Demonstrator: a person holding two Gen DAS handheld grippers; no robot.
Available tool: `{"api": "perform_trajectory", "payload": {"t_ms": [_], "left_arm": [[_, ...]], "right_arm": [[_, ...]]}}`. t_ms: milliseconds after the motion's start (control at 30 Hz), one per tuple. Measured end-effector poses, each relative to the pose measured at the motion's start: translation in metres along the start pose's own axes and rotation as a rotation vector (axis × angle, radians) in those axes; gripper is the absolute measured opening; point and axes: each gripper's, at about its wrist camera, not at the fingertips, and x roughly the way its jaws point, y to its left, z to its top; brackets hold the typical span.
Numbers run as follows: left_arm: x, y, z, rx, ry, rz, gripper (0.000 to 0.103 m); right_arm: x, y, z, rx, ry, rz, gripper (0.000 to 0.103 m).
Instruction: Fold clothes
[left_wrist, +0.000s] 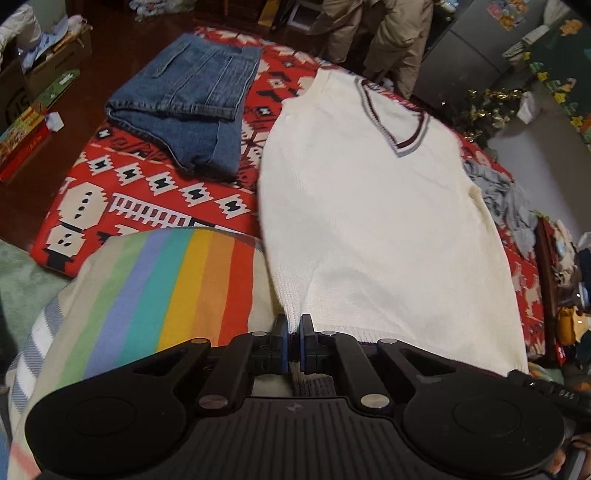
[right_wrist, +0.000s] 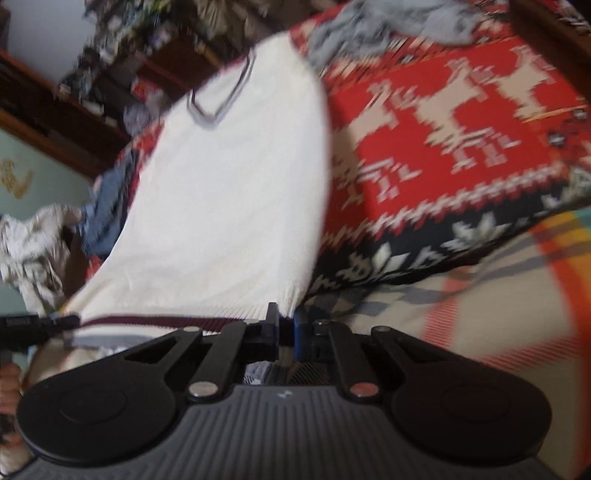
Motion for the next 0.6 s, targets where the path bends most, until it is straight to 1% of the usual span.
{"api": "perform_trajectory", "payload": {"t_ms": [133, 233, 300, 400, 467, 600], "left_arm": [[-0.008, -0.003, 0.0, -0.017, -0.006, -0.023, 0.006], [-0.002, -0.01, 0.018, -0.044, -0.026, -0.024, 0.006], [0.009, -0.016, 0.038, -0.061, -0.048, -0.021, 0.006], [0.034, -0.024, 0.071, -0.088, -0.081, -0.008, 0.006], [0.06, -0.025, 0.097, -0.12, -0.087, 0.018, 0.006], [0.121, -0.018, 0.146, -0.202, -0.052, 0.082, 0.006]], "right_arm": [[-0.024, -0.003, 0.001, 0.023, -0.027, 0.046, 0.007], [-0.023, 0.006, 0.018, 0.011, -0.061, 0.057, 0.007], [-0.017, 0.011, 0.035, 0.008, -0.088, 0.06, 0.007], [0.006, 0.012, 0.07, 0.036, -0.13, 0.038, 0.007], [0.026, 0.01, 0.095, 0.063, -0.159, 0.015, 0.007], [0.074, -0.01, 0.141, 0.146, -0.184, -0.001, 0.007]]}}
